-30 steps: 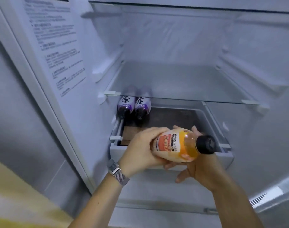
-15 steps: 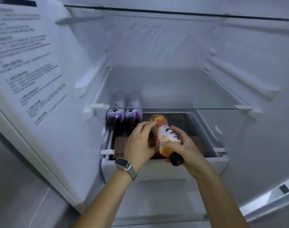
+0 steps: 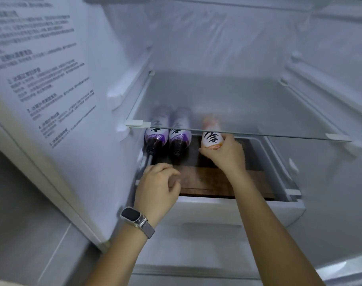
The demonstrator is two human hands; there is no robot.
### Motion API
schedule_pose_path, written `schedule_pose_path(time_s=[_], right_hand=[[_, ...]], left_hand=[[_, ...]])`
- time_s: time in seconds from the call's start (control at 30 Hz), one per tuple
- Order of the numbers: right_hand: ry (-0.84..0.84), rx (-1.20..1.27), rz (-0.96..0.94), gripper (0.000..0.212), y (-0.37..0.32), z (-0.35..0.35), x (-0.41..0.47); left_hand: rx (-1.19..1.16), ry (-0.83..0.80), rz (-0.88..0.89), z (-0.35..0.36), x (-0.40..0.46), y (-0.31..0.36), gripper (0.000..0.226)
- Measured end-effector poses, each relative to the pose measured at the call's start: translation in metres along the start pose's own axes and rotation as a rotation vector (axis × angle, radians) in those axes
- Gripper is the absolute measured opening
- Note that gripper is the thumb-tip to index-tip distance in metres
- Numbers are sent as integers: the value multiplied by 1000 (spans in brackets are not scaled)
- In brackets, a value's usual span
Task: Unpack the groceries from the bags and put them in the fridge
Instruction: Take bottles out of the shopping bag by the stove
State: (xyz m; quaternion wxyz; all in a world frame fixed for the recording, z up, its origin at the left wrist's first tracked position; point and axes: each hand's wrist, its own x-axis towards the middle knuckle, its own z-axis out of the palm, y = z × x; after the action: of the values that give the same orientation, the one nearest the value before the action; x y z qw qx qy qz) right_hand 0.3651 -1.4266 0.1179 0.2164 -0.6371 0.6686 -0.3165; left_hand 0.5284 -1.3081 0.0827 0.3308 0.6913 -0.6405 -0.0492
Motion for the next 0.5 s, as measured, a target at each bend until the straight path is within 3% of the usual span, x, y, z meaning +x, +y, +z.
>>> schedule_pose_path(time_s=[0.37,0.5], right_hand=[[5,-25,-6,48,-11,15,18],[-19,-21,13,49,-14,20,25]], left_hand=[[-40,12,-41,-7,-3,9,23],[-66,40,-52,-7,-5,6,23]])
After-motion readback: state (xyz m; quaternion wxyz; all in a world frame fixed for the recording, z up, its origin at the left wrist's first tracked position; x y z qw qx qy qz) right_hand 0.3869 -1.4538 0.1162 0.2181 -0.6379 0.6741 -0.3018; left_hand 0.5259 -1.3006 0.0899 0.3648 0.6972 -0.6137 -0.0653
